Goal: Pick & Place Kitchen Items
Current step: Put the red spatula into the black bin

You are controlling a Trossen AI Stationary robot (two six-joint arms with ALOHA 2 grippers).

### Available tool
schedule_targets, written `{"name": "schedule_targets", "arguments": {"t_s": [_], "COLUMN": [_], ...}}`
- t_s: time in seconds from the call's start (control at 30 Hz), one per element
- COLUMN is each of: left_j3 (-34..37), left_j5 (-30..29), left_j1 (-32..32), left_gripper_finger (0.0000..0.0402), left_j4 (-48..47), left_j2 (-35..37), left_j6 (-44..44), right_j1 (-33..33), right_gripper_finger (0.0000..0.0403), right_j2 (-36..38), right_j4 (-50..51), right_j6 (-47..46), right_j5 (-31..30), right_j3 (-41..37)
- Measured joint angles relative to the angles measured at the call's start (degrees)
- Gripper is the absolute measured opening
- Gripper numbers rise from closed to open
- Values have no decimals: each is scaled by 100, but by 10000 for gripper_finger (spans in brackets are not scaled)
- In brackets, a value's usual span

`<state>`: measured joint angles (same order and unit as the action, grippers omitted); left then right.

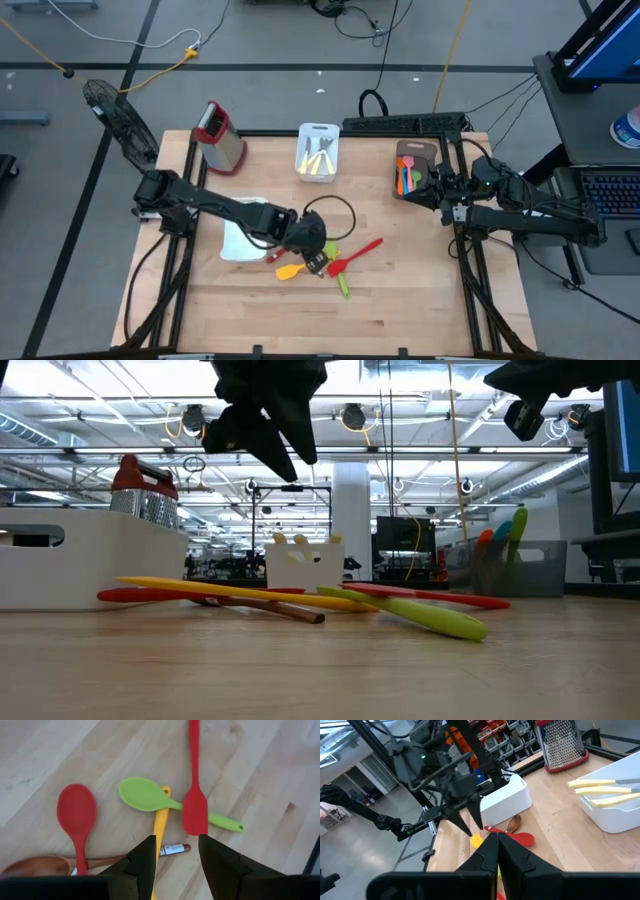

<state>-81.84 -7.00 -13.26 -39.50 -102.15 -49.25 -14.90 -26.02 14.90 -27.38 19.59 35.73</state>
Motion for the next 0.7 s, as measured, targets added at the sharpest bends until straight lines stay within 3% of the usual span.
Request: {"name": "schedule_targets", "arguments": {"t_s": [0.37,0.6,0.7], "left_j3": [0,0,0], "left_j5": [-794,-686,-525], "left_j1": [-441,-494,-494], "left_gripper_finger": [152,152,152], "left_j4": [39,676,896], "left_j2": [0,-328,-467], "left_j6": [493,605,509], "right_j1": [0,0,0], "right_gripper_finger": [0,0,0], "right_j2": [2,0,-53], "right_j4": [0,0,16], "right_j6": [-2,-33,149], "right_j5": [-2,12,437], "right_j3": [0,0,0]}}
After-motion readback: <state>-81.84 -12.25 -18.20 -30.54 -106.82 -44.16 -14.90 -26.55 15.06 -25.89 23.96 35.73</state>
